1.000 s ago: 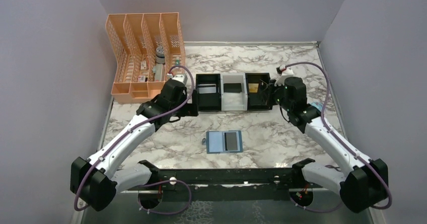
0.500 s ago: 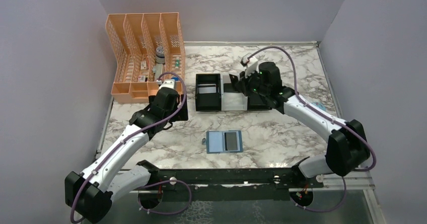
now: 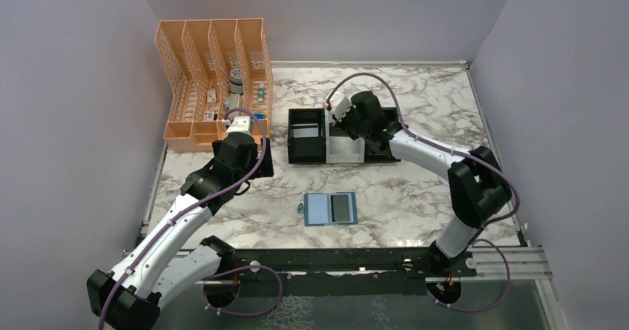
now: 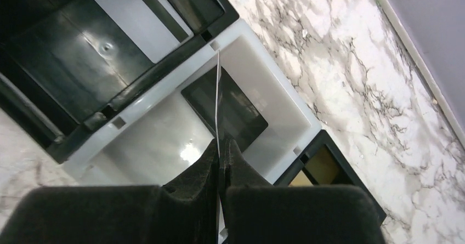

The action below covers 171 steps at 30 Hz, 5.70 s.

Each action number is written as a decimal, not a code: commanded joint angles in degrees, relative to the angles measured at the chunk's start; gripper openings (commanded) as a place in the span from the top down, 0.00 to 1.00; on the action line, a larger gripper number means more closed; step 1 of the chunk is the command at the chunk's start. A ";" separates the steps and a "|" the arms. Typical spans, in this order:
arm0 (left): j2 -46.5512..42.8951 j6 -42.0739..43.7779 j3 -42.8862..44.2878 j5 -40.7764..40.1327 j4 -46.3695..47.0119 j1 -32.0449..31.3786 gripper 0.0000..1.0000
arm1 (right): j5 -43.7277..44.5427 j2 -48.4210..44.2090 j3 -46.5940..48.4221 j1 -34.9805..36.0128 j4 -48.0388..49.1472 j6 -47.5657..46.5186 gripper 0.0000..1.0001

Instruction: Take the credit cards out of the card holder

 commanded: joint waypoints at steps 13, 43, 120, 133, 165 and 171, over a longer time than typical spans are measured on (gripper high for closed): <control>0.02 1.17 -0.83 -2.31 1.08 0.35 0.01 | 11.65 12.19 6.13 0.51 -0.08 -16.58 0.99; 2.02 1.68 -1.06 0.74 1.34 0.38 0.01 | 4.41 17.29 7.60 0.59 -1.01 -27.82 0.91; 4.76 2.99 -0.73 3.73 1.78 0.38 0.08 | -1.37 17.58 5.51 -0.91 2.37 -30.51 0.58; 4.57 3.11 -0.74 3.92 1.87 0.34 0.08 | -3.28 15.65 5.87 -1.15 3.28 -28.83 0.54; 2.05 2.51 -0.92 2.97 1.97 0.38 0.01 | -1.37 -21.82 -24.94 -2.40 22.05 45.10 0.54; 2.34 1.96 -0.84 3.01 1.89 0.47 0.01 | -7.69 -34.70 -34.79 -2.40 25.45 55.49 0.06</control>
